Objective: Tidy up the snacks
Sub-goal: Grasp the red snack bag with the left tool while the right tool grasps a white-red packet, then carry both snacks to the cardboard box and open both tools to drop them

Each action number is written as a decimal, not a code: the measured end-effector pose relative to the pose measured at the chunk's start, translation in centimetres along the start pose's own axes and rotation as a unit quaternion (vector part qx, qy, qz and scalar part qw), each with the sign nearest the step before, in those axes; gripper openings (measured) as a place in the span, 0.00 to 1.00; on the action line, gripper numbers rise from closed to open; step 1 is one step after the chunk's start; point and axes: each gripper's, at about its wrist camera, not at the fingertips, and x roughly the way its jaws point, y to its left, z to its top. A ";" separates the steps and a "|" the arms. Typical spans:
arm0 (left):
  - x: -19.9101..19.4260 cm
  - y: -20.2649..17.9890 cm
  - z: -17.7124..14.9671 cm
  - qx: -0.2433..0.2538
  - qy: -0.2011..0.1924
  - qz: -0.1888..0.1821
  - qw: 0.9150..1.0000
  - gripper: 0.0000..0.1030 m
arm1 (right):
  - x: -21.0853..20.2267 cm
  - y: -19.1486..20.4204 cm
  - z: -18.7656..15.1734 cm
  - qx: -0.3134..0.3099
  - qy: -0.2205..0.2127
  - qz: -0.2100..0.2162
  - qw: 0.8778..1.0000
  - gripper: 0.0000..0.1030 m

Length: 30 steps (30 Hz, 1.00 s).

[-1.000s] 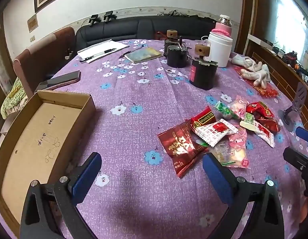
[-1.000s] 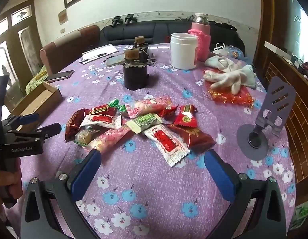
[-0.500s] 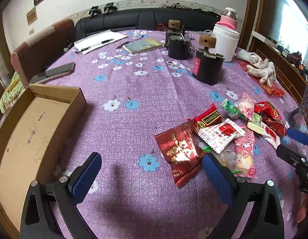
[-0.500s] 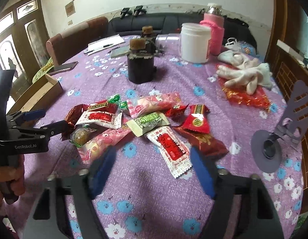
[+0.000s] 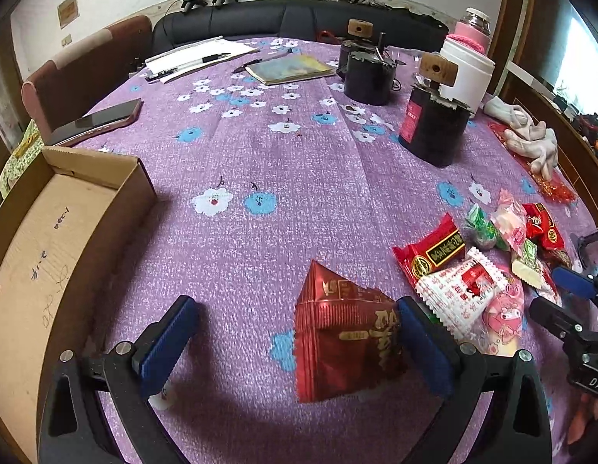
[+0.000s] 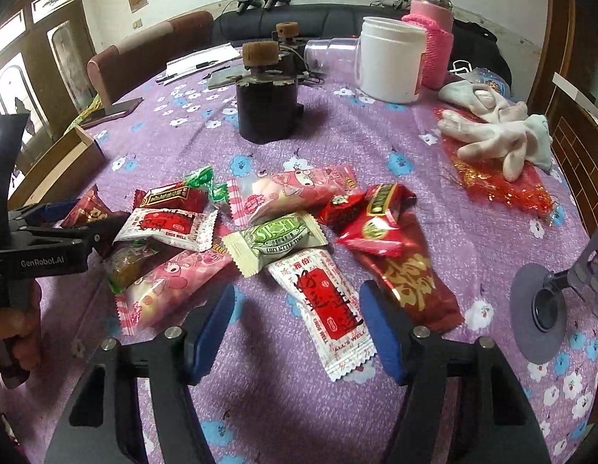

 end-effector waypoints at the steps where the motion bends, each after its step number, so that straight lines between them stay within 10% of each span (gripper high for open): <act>1: 0.1 0.0 0.1 -0.001 0.000 0.001 1.000 0.99 | 0.1 0.0 0.0 0.000 0.000 0.001 1.000 0.58; 4: 0.1 0.3 0.3 -0.003 -0.003 -0.005 1.000 0.96 | 0.0 -0.2 0.0 0.007 -0.003 -0.002 1.000 0.36; 9: -0.5 0.9 0.7 0.009 -0.021 -0.022 1.000 0.52 | -0.4 -0.7 -0.4 0.027 -0.003 0.013 1.000 0.26; 30: -6.6 3.9 -2.1 0.028 -0.063 -0.074 0.995 0.34 | -5.0 0.2 -3.4 0.073 -0.039 0.043 0.996 0.22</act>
